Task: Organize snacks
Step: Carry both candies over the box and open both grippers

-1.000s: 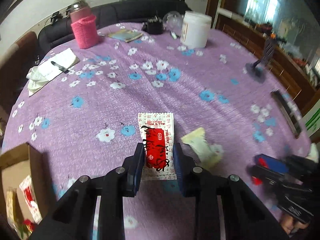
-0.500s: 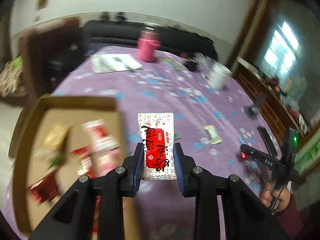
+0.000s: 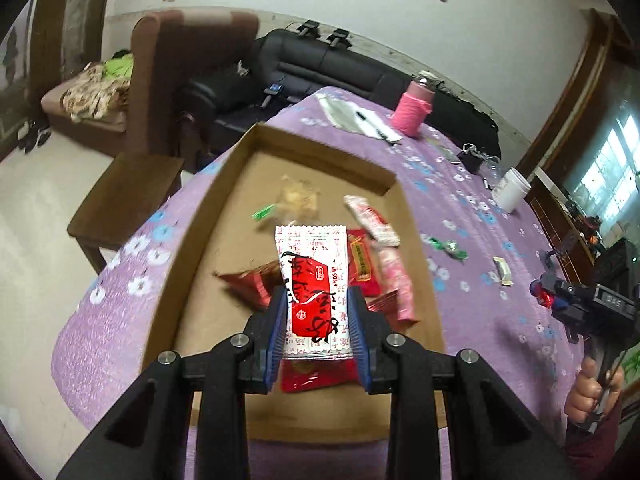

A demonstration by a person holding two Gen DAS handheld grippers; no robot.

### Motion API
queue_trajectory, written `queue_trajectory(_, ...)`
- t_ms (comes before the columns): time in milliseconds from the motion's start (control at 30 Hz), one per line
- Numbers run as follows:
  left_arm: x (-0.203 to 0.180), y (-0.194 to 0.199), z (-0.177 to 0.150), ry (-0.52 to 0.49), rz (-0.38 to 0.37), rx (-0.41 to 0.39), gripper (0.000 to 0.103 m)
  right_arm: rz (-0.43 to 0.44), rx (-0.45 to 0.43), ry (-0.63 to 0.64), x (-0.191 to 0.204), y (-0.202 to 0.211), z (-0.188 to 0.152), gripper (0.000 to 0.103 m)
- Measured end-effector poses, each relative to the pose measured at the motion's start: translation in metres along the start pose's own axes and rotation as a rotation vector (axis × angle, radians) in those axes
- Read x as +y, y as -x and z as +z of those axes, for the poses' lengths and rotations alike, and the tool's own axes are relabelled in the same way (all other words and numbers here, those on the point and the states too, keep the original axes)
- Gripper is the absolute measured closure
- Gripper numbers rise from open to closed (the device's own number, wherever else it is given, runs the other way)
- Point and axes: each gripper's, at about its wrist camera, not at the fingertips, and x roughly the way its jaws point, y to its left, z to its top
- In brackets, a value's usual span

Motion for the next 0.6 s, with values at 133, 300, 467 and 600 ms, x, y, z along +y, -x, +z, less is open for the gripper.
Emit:
queue_trajectory(133,0.013,-0.011,-0.003,0.034,0.003,0.024,0.074,-0.003,0.065,0.089,0.044,-0.035,-0.01,0.077)
queue_trajectory(300,0.015,-0.021,-0.002,0.022,0.012,0.032,0.074,-0.029,0.15,0.201,0.091,-0.085,-0.028,0.077)
queue_trajectory(467,0.023,-0.016,0.001,0.055,0.009,0.003,0.069,-0.054,0.195,0.263,0.122,-0.133,-0.028,0.077)
queue_trajectory(600,0.028,-0.002,-0.003,0.075,-0.017,-0.025,0.054,-0.095,0.227,0.308,0.14,-0.169,-0.025,0.077)
